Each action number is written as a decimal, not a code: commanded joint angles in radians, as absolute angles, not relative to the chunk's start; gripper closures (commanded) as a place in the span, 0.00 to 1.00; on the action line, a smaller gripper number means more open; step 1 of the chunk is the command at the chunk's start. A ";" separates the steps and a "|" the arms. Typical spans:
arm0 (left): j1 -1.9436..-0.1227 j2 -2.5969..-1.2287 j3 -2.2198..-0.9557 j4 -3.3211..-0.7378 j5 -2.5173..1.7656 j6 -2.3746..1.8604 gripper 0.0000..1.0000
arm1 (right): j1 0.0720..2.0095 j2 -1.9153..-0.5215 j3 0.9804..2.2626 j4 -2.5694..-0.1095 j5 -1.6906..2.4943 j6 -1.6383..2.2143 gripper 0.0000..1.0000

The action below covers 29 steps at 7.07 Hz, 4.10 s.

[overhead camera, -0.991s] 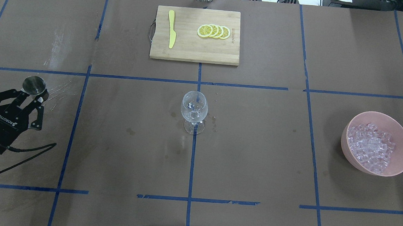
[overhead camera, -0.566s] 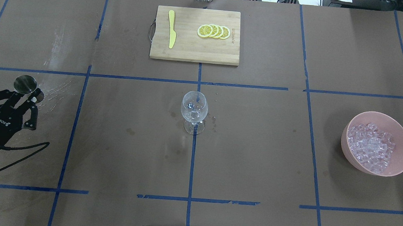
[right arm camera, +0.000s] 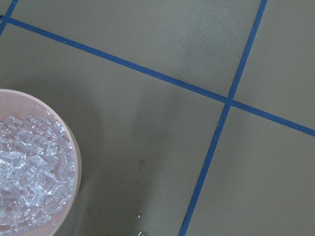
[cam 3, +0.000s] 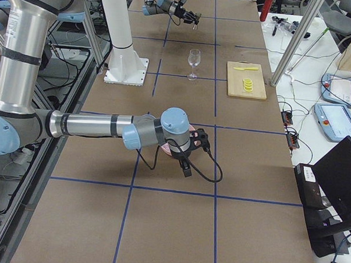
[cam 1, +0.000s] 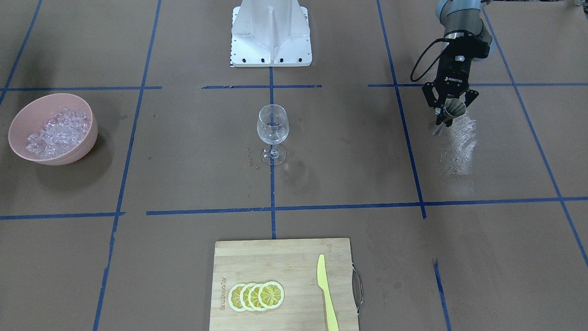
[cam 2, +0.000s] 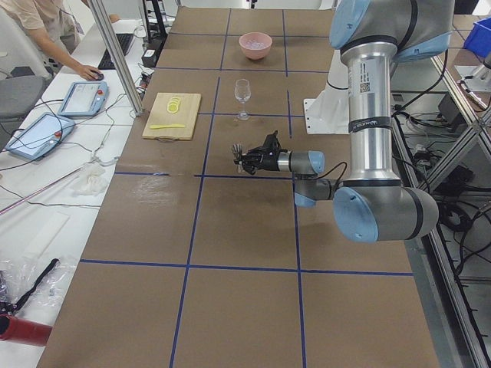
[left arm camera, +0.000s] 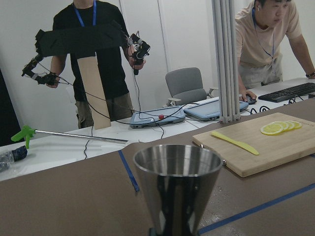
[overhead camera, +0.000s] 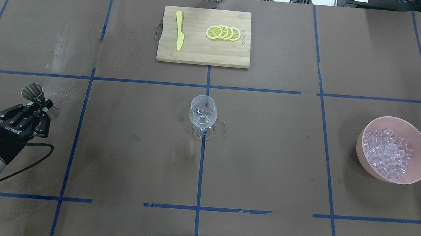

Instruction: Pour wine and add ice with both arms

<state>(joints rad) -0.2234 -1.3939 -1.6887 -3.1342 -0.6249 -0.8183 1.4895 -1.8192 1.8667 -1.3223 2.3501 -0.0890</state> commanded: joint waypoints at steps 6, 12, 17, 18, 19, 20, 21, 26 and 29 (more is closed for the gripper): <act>-0.192 -1.529 -1.482 -3.117 -0.474 -0.936 1.00 | 1.489 -1.821 1.868 -1.322 2.350 -0.089 0.00; -0.143 -1.552 -1.456 -3.117 -0.448 -0.945 0.79 | 1.491 -1.822 1.867 -1.322 2.350 -0.089 0.00; -0.129 -1.566 -1.427 -3.119 -0.437 -0.948 0.64 | 1.491 -1.822 1.865 -1.322 2.350 -0.089 0.00; -0.129 -1.566 -1.427 -3.119 -0.437 -0.948 0.64 | 1.490 -1.822 1.865 -1.322 2.350 -0.089 0.00; -0.130 -1.566 -1.427 -3.119 -0.437 -0.946 0.59 | 1.491 -1.822 1.867 -1.322 2.350 -0.089 0.00; -0.129 -1.565 -1.428 -3.120 -0.437 -0.943 0.40 | 1.490 -1.822 1.867 -1.322 2.350 -0.089 0.00; -0.129 -1.566 -1.434 -3.122 -0.402 -0.936 0.02 | 1.489 -1.822 1.870 -1.322 2.350 -0.089 0.00; -0.133 -1.557 -1.550 -3.166 -0.246 -0.858 0.01 | 1.491 -1.822 1.870 -1.322 2.350 -0.089 0.00; -0.214 -1.545 -1.594 -3.306 -0.455 -0.684 0.01 | 1.490 -1.822 1.870 -1.322 2.350 -0.087 0.00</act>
<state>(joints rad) -0.1617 -1.5494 -1.5867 -3.2805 -0.3464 -0.7147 1.4908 -1.8224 1.8695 -1.3223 2.3500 -0.0876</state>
